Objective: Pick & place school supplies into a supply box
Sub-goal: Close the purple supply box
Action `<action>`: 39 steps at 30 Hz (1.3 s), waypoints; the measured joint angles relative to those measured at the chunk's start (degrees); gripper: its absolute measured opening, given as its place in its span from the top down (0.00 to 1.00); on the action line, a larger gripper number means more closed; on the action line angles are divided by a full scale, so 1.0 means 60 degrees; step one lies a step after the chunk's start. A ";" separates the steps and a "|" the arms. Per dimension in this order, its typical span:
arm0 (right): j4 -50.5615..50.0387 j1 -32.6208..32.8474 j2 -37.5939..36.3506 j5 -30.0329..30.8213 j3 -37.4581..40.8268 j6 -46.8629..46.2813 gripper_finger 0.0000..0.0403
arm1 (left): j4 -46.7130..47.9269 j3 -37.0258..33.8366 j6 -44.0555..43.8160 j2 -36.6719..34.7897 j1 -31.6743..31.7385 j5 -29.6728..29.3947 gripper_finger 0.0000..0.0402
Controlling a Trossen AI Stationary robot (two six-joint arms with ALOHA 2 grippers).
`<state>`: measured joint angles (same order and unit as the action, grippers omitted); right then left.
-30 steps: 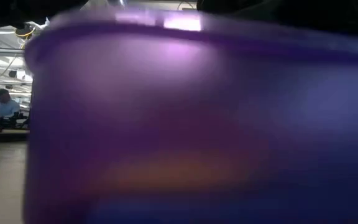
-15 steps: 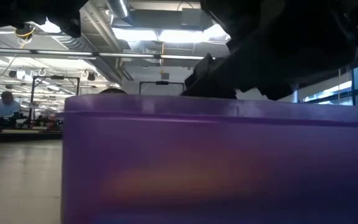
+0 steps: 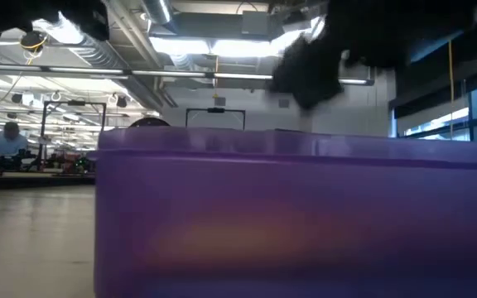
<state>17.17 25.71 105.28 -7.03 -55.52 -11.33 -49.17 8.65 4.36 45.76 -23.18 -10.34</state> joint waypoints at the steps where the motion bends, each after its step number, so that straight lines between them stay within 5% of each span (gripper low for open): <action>1: -0.0152 0.0055 -0.0338 0.0159 -0.0003 0.0151 0.44 | -0.0017 0.0078 0.0062 0.0124 -0.0029 0.0237 0.72; 6: -0.1425 0.0208 -0.1344 0.0404 -0.0016 -0.0031 0.44 | 0.0423 0.1421 -0.0330 0.2045 -0.0446 0.0492 0.72; 14: -0.4783 0.0259 -0.1581 0.1872 -0.0008 -0.1322 0.44 | 0.4004 0.5168 -0.2720 0.6510 -0.1000 -0.0112 0.72; 21: -0.6770 0.0439 -0.2108 0.3109 -0.0008 -0.1339 0.44 | 0.4868 0.7768 -0.3356 0.8584 -0.1575 0.0653 0.72; 29: -0.7572 0.0977 -0.2950 0.3599 -0.0008 -0.1723 0.44 | 0.4869 0.9244 -0.3863 1.0027 -0.2267 0.0673 0.72; 39: -0.7547 0.1917 -0.2966 0.4330 -0.0005 -0.3274 0.44 | 0.4885 0.9649 -0.5129 1.1584 -0.2459 0.0851 0.72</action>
<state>-28.11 37.21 87.49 18.95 -55.55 -30.97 -19.86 66.54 -26.42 115.27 -37.93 -5.24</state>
